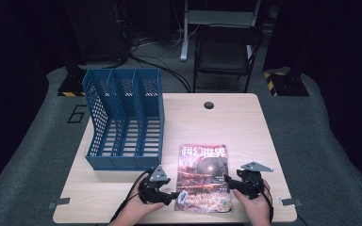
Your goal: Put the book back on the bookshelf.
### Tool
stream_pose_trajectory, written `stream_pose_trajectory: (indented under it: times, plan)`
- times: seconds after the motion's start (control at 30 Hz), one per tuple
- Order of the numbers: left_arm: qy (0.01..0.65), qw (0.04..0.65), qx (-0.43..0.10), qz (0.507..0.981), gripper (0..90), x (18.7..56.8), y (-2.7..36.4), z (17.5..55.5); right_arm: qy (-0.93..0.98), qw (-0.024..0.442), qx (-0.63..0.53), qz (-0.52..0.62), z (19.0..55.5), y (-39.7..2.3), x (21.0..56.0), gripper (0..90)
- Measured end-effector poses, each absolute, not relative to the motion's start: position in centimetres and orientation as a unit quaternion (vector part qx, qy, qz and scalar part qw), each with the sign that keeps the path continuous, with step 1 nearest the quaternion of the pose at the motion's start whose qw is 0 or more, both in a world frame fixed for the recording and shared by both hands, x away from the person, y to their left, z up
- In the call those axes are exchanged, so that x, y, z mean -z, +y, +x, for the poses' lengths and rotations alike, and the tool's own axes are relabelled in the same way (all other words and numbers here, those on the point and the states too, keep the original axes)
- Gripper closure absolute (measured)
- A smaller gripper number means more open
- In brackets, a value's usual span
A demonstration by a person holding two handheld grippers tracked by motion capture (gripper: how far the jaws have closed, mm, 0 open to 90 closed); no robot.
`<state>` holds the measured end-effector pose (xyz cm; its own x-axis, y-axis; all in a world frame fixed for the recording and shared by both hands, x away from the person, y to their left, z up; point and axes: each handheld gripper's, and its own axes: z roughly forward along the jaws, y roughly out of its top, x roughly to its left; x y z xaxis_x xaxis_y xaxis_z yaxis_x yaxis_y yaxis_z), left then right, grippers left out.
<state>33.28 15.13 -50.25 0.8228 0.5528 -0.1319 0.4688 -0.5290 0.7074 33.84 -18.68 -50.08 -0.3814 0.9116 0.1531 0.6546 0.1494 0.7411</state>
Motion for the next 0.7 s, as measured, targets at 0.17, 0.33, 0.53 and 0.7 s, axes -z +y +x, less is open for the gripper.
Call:
stream_pose_trajectory:
  times: [0.17,0.33,0.53,0.7]
  plan:
    - [0.291,0.384,-0.060,0.874,31.7,50.8,14.6,32.9,0.746,0.161,-0.371,0.529,34.0,-18.1,50.4,38.6]
    - [0.290,0.378,-0.058,0.877,31.3,51.3,14.4,33.0,0.751,0.158,-0.365,0.527,34.2,-17.4,50.8,37.5]
    - [0.289,0.374,-0.051,0.880,30.7,51.7,13.8,32.9,0.757,0.158,-0.360,0.522,34.3,-16.9,51.1,36.7]
    - [0.288,0.376,-0.051,0.879,29.0,51.8,13.6,33.0,0.762,0.152,-0.351,0.522,34.3,-16.5,51.5,36.7]
